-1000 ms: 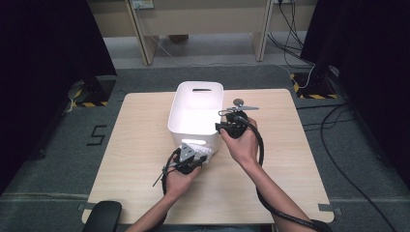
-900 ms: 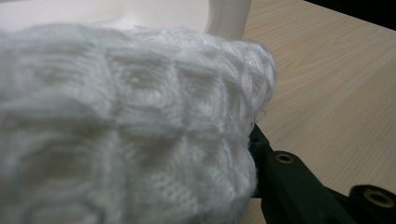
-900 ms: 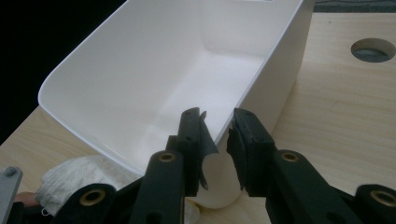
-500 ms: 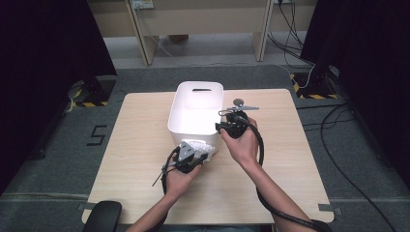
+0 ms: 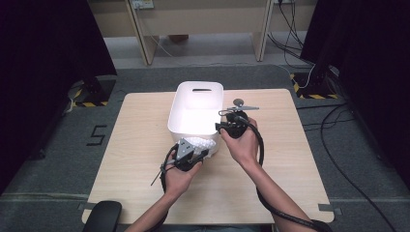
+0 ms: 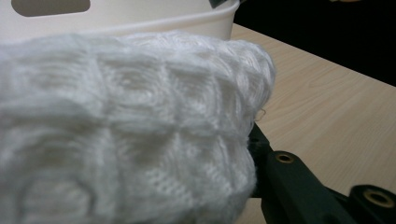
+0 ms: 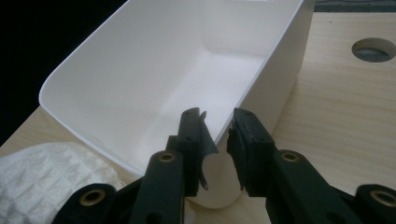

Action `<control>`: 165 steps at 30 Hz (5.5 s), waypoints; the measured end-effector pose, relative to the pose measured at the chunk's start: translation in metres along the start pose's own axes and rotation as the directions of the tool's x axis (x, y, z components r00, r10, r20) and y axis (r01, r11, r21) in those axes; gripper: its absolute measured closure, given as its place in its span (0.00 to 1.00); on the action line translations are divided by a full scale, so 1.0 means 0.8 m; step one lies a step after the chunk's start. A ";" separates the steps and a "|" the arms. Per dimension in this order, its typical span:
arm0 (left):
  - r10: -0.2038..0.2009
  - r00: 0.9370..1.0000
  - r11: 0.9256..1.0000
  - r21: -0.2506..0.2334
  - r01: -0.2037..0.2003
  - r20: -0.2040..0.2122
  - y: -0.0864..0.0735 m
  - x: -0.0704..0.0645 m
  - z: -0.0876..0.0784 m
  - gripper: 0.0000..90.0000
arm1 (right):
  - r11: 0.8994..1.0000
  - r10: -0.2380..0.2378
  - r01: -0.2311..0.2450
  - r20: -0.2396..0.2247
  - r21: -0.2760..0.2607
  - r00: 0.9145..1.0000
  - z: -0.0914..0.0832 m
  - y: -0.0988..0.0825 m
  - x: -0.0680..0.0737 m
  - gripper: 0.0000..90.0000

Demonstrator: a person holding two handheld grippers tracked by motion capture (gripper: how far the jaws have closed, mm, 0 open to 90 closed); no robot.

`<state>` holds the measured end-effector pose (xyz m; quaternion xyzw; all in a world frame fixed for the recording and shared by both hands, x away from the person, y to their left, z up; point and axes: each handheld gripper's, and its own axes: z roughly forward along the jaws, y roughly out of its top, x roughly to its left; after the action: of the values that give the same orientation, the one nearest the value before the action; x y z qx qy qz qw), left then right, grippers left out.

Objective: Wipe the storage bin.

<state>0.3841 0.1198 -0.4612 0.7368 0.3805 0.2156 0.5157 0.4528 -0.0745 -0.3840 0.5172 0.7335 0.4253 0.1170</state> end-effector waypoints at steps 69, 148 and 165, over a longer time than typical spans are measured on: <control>0.051 0.999 0.997 0.050 -0.051 -0.004 -0.017 -0.023 0.053 0.84 | 1.000 -0.003 0.003 -0.008 0.005 1.000 0.000 0.001 -0.002 0.82; -0.143 0.933 0.985 0.042 0.166 -0.329 -0.010 0.223 -0.088 0.83 | 0.987 -0.031 0.024 0.043 0.157 0.999 -0.057 -0.008 -0.045 1.00; -0.122 0.959 0.991 0.030 0.134 -0.258 0.001 0.210 -0.075 0.83 | 0.982 -0.055 0.053 0.005 0.182 0.998 -0.051 -0.021 -0.036 1.00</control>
<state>0.4453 0.2871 -0.4506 0.6888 0.4953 0.2658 0.4577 0.4294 -0.1215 -0.3792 0.5077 0.7824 0.3506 0.0846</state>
